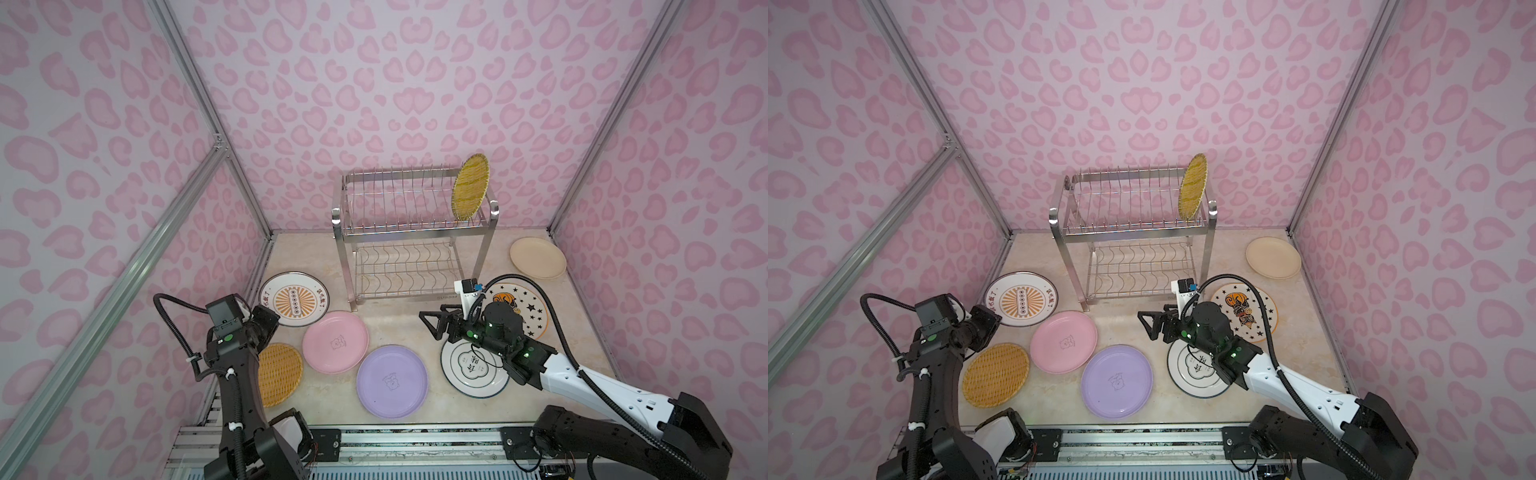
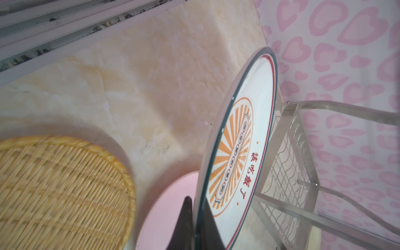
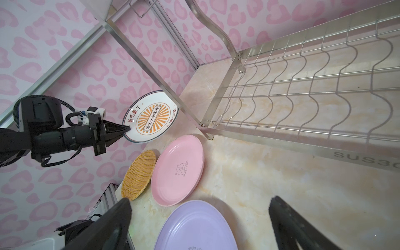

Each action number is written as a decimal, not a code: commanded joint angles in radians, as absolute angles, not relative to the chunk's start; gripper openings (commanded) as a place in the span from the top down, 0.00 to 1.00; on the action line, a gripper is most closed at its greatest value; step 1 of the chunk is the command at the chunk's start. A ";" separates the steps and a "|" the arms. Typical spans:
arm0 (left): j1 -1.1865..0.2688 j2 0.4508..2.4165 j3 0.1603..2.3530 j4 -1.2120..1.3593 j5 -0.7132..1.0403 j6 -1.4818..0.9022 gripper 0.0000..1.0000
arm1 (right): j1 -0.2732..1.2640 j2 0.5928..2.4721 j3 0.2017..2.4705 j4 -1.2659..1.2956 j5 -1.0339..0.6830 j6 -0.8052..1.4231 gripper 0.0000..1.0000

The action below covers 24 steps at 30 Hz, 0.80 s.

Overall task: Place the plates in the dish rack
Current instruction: 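Lift the white sunburst plate upright with the left gripper toward the right gripper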

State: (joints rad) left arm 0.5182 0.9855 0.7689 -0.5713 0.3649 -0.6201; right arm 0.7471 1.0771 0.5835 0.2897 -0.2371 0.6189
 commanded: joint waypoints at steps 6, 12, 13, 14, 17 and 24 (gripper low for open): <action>0.415 0.810 0.816 -0.820 0.203 -0.569 0.96 | 0.729 1.123 0.595 0.315 -0.259 0.667 0.01; 0.388 0.733 0.807 -0.898 0.303 -0.596 0.96 | 0.727 1.137 0.610 0.320 -0.272 0.680 0.01; 0.380 0.713 0.799 -0.905 0.321 -0.598 0.96 | 0.726 1.135 0.614 0.312 -0.272 0.680 0.01; 0.371 0.692 0.793 -0.913 0.343 -0.600 0.96 | 0.723 1.131 0.618 0.305 -0.277 0.680 0.01; 0.330 0.644 0.798 -0.956 0.399 -0.585 0.96 | 0.711 1.114 0.621 0.293 -0.297 0.680 0.01; 0.204 0.590 0.757 -0.961 0.515 -0.568 0.96 | 0.647 1.061 0.619 0.239 -0.328 0.682 0.01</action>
State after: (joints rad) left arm 0.2245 0.6071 0.7727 -0.9771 0.4271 -0.5766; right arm 0.6666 1.0718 0.6197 0.2653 -0.3054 0.6743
